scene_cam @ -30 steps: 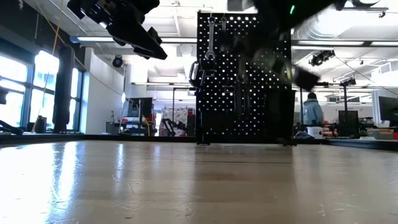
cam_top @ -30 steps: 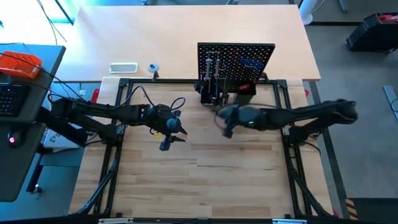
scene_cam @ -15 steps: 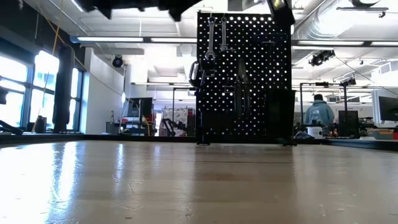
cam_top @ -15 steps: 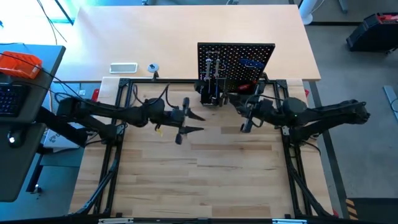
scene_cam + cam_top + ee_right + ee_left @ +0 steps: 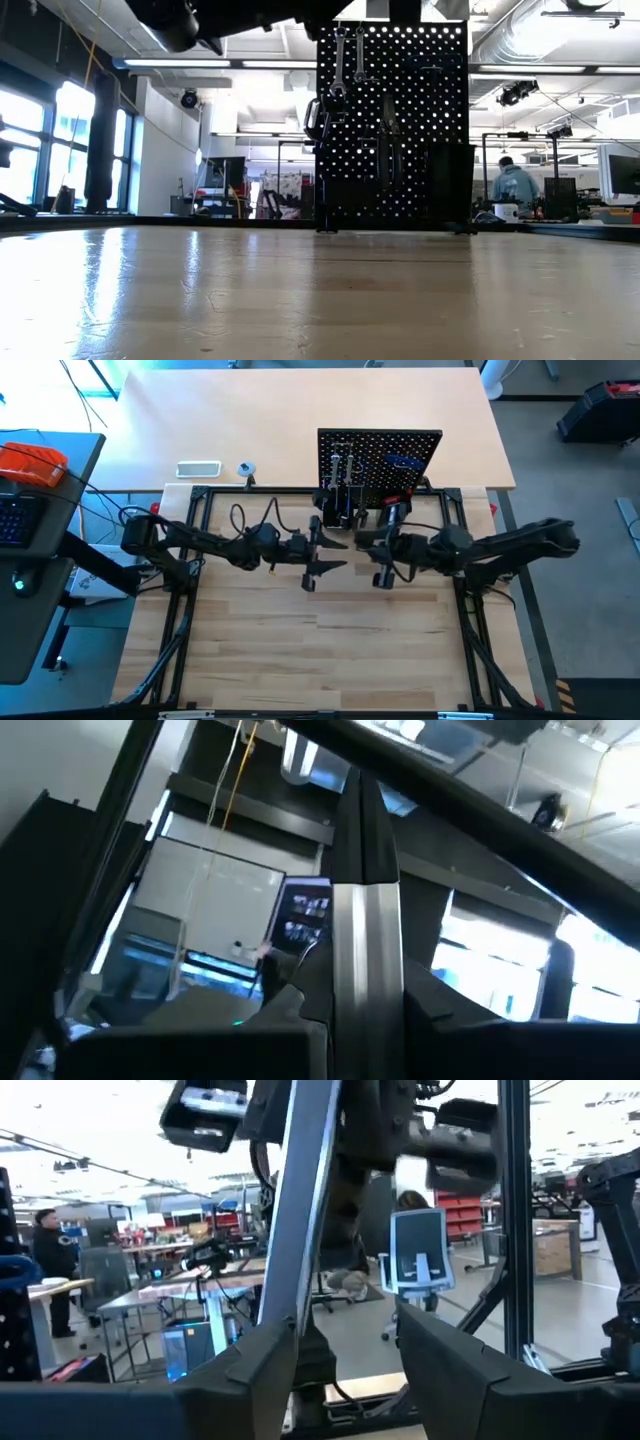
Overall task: Hang tools onto peg board
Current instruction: Put the Spirit level into the right bin on the pegboard
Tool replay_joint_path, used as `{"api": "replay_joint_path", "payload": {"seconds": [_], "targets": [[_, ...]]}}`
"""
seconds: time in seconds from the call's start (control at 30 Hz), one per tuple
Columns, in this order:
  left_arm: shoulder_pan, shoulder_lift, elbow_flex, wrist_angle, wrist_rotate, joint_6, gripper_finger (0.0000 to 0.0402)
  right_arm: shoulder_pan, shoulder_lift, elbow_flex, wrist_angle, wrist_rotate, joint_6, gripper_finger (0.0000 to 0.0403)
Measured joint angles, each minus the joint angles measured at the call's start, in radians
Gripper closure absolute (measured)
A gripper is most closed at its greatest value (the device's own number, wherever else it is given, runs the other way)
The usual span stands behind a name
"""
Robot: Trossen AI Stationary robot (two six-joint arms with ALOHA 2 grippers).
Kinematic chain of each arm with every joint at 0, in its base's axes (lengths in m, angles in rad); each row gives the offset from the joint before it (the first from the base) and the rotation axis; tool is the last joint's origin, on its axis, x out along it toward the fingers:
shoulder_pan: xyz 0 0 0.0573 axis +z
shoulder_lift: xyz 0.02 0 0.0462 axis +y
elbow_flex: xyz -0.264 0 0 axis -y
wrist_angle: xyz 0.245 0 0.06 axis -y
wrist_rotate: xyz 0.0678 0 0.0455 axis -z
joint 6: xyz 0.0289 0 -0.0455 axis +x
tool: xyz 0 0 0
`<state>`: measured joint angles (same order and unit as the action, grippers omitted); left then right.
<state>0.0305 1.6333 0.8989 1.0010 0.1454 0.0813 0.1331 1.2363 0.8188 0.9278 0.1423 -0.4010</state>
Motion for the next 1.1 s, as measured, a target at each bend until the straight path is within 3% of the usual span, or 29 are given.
{"api": "replay_joint_path", "payload": {"seconds": [0.23,0.43,0.7,0.83,1.03,1.1], "targets": [[0.000,-0.002,0.030,-0.026,-0.029,-0.008,0.0200,-0.002,0.055,0.001,0.055,-0.065,0.040,0.0364],[0.001,0.000,0.067,-0.149,-0.049,-0.026,0.0188,-0.002,0.092,0.021,0.092,-0.095,0.058,0.0364],[-0.002,0.000,0.073,-0.141,0.035,-0.055,0.0194,-0.002,0.191,0.103,0.083,-0.114,0.044,0.0364],[-0.010,0.000,0.073,-0.150,0.055,-0.057,0.0232,-0.002,0.215,0.142,0.028,-0.101,0.034,0.0364],[-0.006,-0.001,0.073,-0.186,0.099,-0.027,0.0352,0.026,0.209,0.149,-0.006,-0.023,0.022,0.0364],[0.001,-0.001,0.074,-0.189,0.120,-0.010,0.0359,0.033,0.200,0.150,-0.025,0.009,0.019,0.0364]]}}
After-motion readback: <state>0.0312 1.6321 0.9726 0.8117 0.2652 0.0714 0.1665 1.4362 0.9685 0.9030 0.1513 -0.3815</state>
